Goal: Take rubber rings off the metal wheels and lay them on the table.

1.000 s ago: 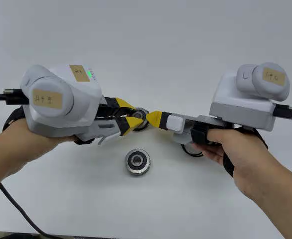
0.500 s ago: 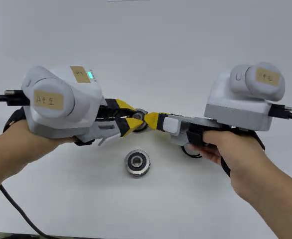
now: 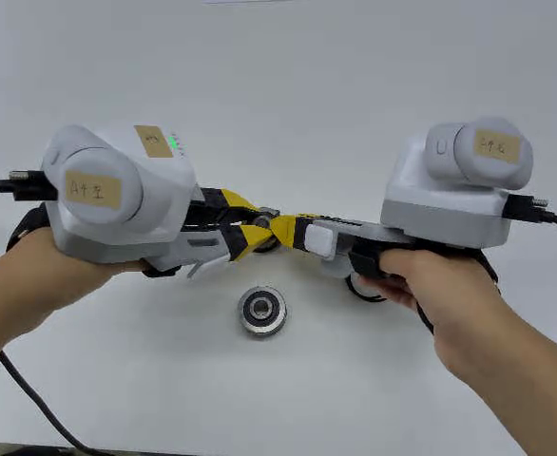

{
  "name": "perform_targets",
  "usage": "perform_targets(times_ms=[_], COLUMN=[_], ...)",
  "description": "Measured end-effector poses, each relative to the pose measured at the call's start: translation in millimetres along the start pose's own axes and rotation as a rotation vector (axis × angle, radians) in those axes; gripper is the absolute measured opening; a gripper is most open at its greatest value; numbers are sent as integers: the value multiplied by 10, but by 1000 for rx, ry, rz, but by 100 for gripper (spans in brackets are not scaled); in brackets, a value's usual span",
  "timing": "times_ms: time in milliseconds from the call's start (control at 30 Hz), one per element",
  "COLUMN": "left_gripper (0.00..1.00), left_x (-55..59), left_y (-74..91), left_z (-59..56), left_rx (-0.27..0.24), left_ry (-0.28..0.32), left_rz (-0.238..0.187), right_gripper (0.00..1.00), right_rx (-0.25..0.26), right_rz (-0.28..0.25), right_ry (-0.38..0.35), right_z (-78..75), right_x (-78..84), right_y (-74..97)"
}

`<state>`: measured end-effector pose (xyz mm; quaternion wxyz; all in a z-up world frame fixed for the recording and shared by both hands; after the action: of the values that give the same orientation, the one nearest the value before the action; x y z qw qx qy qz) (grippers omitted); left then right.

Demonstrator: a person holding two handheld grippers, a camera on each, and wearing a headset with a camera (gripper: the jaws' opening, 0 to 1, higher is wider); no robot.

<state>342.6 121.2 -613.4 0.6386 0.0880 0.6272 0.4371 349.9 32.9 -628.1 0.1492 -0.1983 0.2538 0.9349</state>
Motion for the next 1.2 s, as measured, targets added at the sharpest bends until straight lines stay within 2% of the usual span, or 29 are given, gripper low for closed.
perform_targets(times_ms=[67,100,167,233,633,900,1067,1200], left_gripper=[13,13,13,13,13,14,14,18], left_x=[0,0,1,1,-5,-6,-8,-20], left_y=[0,0,-1,-1,-3,-3,-4,18], left_z=[0,0,1,1,-5,-9,-13,-12], left_rx=[0,0,0,-1,-6,-20,-21,-24], left_ry=[0,0,2,2,-3,30,27,15], left_rz=[0,-1,-1,0,5,5,7,8], right_gripper=[0,0,1,1,1,2,2,2], right_rx=[-39,-42,-17,-24,-18,-15,-18,-21], right_rz=[-8,-7,3,2,-4,-4,-4,1], right_ry=[1,6,12,-11,-42,-97,-124,-141], right_z=[60,83,92,61,47,-4,-6,-4], right_x=[-7,-8,-20,-18,-21,-8,2,14], right_y=[-15,-17,-36,-32,25,50,54,54])
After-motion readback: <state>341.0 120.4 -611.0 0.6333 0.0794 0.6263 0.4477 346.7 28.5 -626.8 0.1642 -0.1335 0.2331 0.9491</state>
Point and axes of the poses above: the centre of the closed fingertips' face, and the gripper's own axes: y roughly backward along the fingers, z roughly to its left, x roughly out of its underside, the point moved 6 cm from there along y, roughly backward along the fingers, and after that the axes turned 11 degrees about -y, right-handed, at the moved point
